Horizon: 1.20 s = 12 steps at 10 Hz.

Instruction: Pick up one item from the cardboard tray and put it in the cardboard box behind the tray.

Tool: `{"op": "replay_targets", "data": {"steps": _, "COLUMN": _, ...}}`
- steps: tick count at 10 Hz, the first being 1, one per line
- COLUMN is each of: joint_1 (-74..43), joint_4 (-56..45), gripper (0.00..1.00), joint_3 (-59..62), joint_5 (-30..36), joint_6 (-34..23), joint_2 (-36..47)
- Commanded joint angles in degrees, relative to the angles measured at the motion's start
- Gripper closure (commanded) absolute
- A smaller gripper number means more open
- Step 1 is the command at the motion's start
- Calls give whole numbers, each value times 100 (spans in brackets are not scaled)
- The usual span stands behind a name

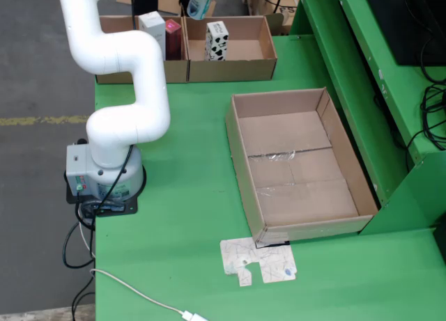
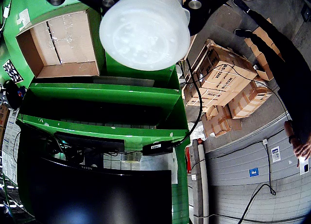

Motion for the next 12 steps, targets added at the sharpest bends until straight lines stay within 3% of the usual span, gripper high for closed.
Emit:
{"op": "replay_targets", "data": {"steps": 1, "joint_1": 20, "joint_4": 152, "gripper": 100, "joint_3": 123, "joint_5": -49, "joint_6": 16, "joint_2": 27}}
{"op": "replay_targets", "data": {"steps": 12, "joint_1": -48, "joint_4": 47, "gripper": 100, "joint_3": 123, "joint_5": 176, "joint_6": 398, "joint_2": -268}}
